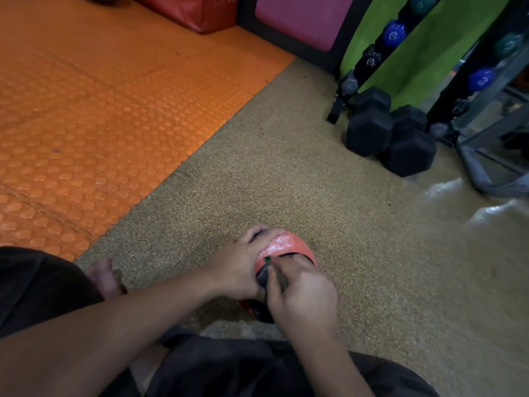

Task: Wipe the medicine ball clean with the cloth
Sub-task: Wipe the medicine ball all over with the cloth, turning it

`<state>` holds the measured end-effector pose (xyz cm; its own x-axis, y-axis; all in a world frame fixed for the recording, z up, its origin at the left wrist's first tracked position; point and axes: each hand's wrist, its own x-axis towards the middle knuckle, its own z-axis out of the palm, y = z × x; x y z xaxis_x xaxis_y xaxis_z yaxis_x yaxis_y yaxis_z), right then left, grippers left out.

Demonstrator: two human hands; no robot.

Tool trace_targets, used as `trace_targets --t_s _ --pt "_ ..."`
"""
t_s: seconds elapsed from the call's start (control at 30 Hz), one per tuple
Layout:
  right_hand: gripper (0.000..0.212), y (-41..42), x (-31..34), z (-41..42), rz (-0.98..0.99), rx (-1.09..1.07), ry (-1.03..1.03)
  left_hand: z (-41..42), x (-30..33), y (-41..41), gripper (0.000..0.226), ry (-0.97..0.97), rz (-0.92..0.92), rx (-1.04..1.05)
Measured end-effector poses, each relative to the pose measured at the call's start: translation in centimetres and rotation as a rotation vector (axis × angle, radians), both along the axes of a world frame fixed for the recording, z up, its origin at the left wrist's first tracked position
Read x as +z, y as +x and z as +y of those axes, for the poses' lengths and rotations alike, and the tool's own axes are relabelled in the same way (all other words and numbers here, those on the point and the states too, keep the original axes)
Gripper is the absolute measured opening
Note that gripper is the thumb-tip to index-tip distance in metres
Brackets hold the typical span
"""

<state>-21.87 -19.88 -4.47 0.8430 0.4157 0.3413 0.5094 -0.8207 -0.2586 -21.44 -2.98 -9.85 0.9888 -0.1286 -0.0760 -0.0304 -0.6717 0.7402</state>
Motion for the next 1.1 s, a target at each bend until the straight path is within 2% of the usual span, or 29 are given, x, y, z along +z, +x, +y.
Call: trace_targets --t_s 0.07,0.17,0.2,0.33,0.37,0.43,0.5,0.53,0.6,0.63,0.67,0.77,0.8,0.9,0.93,1.03,1.1 --pt "0.025 0.6 0.1 -0.7 0.040 0.002 0.029 0.0 -0.1 -0.3 0.126 0.022 0.006 0.000" --pt "0.015 2.7 0.3 -2.4 0.021 -0.262 0.190 -0.6 0.7 -0.4 0.131 0.037 0.045 0.036" --pt "0.014 2.4 0.3 -2.1 0.007 -0.281 0.186 -0.6 0.7 -0.3 0.130 0.030 0.043 0.041" --pt "0.023 -1.2 -0.5 0.5 0.051 0.036 0.026 -0.1 -0.1 -0.2 0.106 -0.004 -0.010 0.022" --pt "0.023 -0.6 -0.4 0.1 0.060 0.015 0.053 -0.1 -0.2 -0.3 0.110 -0.001 -0.016 0.012" --pt "0.023 1.7 -0.2 -1.4 0.021 -0.165 0.165 -0.3 0.2 -0.3 0.126 0.024 0.001 0.014" --pt "0.017 2.4 -0.1 -1.8 -0.018 -0.268 0.203 -0.5 0.5 -0.1 0.130 0.027 0.023 0.026" --pt "0.015 1.9 -0.1 -1.2 -0.035 -0.221 0.130 -0.5 0.4 -0.1 0.125 0.015 0.019 0.022" --pt "0.019 -0.5 -0.4 0.4 -0.055 0.007 -0.066 -0.2 0.1 0.0 0.107 -0.012 0.001 0.015" --pt "0.020 -0.9 -0.4 0.5 -0.044 0.068 -0.095 -0.1 0.1 0.0 0.105 -0.018 -0.002 0.010" --pt "0.020 -0.1 -0.3 0.1 -0.037 0.061 -0.086 -0.1 0.2 -0.1 0.108 -0.013 -0.002 0.003" --pt "0.023 2.6 0.3 -1.5 -0.090 -0.184 0.081 -0.3 0.7 0.1 0.129 0.027 0.034 0.020" --pt "0.025 2.5 0.4 -1.4 -0.078 -0.150 0.071 -0.4 0.7 0.2 0.129 0.021 0.044 0.027" --pt "0.025 -0.2 -0.1 -0.1 -0.050 0.175 -0.082 -0.1 0.4 0.1 0.114 0.016 0.012 0.004" --pt "0.024 0.1 0.0 -0.3 -0.045 0.182 -0.076 -0.1 0.3 0.1 0.116 0.042 0.009 -0.007" --pt "0.022 2.4 0.3 -1.8 -0.080 -0.030 0.071 -0.7 0.8 0.5 0.129 0.090 0.046 0.002" --pt "0.020 1.6 0.3 -1.3 -0.063 0.082 -0.043 -0.7 0.9 0.7 0.121 0.081 0.043 0.005"
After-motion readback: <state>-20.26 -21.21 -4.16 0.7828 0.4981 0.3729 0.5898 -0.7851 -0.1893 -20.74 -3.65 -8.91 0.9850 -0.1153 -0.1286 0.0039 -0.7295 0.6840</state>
